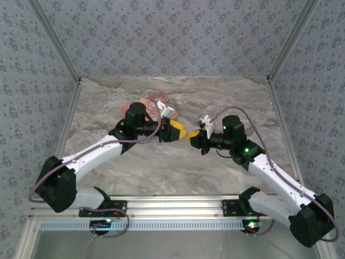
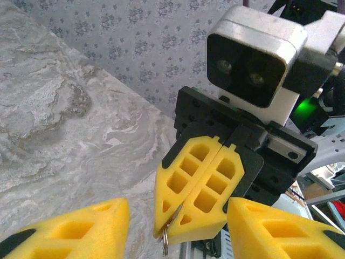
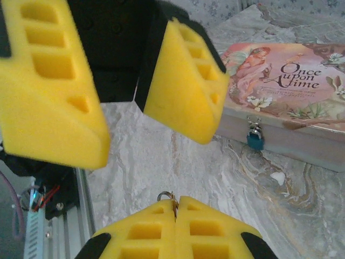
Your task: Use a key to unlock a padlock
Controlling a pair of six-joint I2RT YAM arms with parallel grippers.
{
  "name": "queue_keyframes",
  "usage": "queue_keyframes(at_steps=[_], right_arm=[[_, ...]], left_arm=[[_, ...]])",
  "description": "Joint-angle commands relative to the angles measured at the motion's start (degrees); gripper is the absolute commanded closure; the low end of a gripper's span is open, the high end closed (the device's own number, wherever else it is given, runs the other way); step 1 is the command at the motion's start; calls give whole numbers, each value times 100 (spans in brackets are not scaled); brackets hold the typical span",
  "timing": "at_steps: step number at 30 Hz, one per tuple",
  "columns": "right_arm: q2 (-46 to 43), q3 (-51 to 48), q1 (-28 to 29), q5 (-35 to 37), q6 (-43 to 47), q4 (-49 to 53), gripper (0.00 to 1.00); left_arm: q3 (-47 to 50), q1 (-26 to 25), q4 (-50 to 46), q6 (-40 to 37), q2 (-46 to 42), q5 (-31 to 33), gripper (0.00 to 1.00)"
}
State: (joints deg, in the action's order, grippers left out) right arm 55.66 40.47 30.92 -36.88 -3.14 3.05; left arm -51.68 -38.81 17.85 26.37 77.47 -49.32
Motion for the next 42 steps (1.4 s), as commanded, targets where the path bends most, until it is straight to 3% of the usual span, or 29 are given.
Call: queue_keyframes(at_steps=[1, 26, 33, 37, 40, 42], right_arm=[[-3, 276, 36, -23, 620, 335, 100], [112, 422, 107, -203, 322, -18, 100], [98, 337, 18, -367, -22, -374, 100], [76, 258, -69, -458, -203, -567, 100], [71, 243, -124, -524, -193, -437, 95], [25, 162, -205, -647, -247, -402, 85]], left_arm=[[-210, -72, 142, -83, 26, -258, 51], [-378, -226, -104, -304, 272, -415, 72], [-404, -230, -217, -412, 249, -425, 86], [-409, -229, -205, -417, 232, -393, 100], [-405, -231, -165, -382, 179, -296, 100], [-389, -228, -143, -349, 107, -136, 100]])
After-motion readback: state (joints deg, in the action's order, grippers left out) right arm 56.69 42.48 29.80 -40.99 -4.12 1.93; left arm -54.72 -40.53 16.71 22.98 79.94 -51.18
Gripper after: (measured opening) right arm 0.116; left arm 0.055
